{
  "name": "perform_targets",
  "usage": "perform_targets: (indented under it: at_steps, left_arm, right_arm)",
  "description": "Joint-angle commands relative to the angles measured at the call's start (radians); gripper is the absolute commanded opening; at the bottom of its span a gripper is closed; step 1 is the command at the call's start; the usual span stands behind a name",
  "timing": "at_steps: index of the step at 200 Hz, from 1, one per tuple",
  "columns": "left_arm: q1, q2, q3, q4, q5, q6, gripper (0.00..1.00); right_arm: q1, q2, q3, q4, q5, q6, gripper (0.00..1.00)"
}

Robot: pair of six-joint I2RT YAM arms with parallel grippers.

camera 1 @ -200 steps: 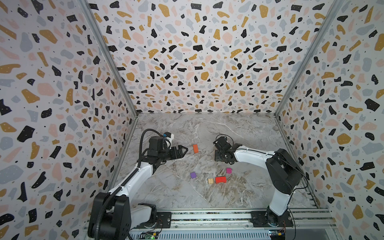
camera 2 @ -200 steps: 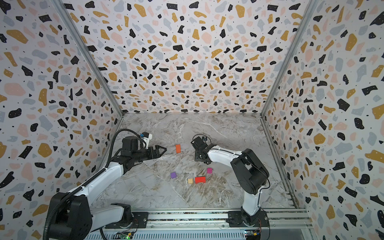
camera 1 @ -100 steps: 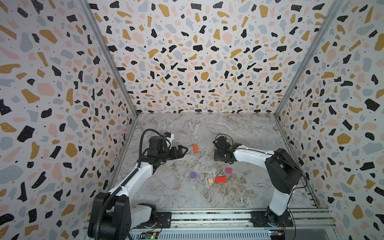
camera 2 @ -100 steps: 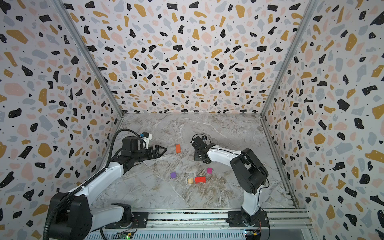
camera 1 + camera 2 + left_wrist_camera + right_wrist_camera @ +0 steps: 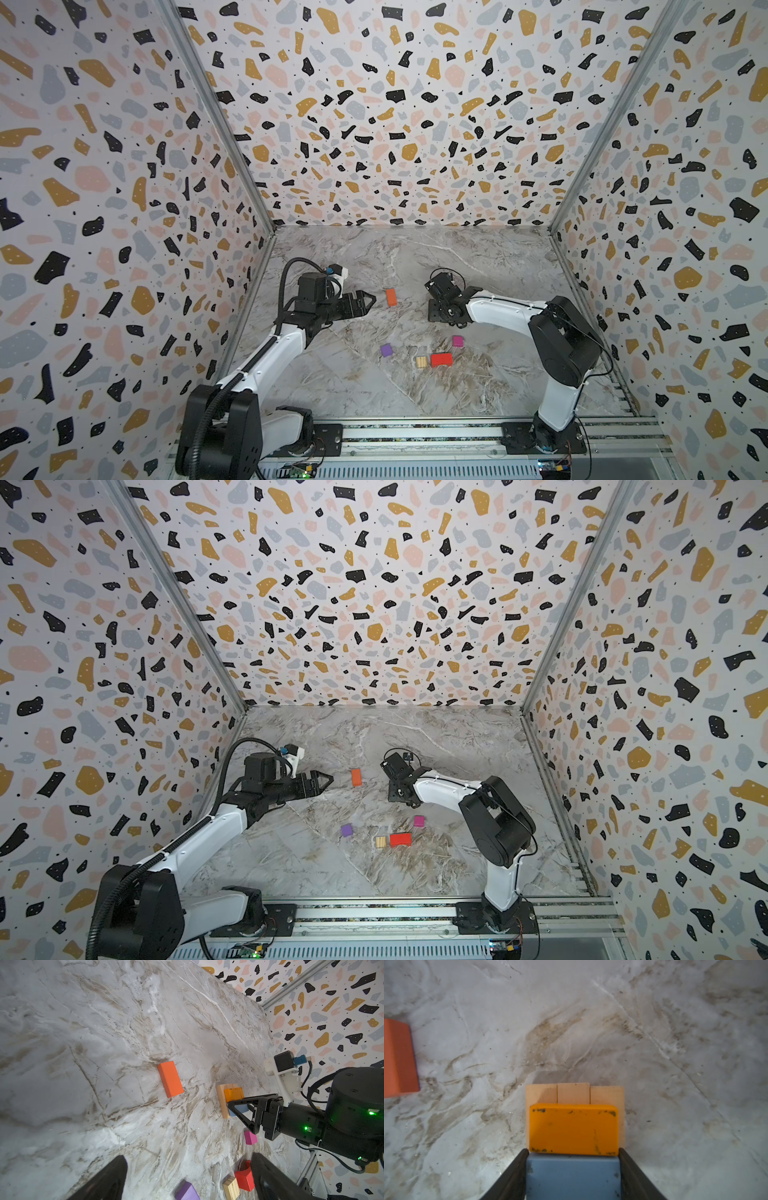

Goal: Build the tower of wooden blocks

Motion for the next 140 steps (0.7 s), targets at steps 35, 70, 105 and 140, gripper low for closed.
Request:
perform_targets:
  at_steps: [35, 70, 105, 140]
  left_arm:
    - [-0.004, -0.016, 0.009, 0.012, 0.007, 0.010, 0.94]
    - [-0.005, -0.016, 0.009, 0.012, 0.007, 0.010, 0.94]
    - [-0.005, -0.016, 0.009, 0.012, 0.009, 0.010, 0.94]
    - [-0.005, -0.016, 0.010, 0.014, 0.008, 0.010, 0.94]
  right_arm:
    - [0.003, 0.012, 0.043, -0.024, 0.019, 0.012, 0.52]
    - [0.004, 0.021, 0.048, -0.027, 0.022, 0.011, 0.53]
    - [0.004, 0.021, 0.048, -0.030, 0.026, 0.010, 0.53]
    - [0.003, 0.023, 0.048, -0.034, 0.032, 0.007, 0.56]
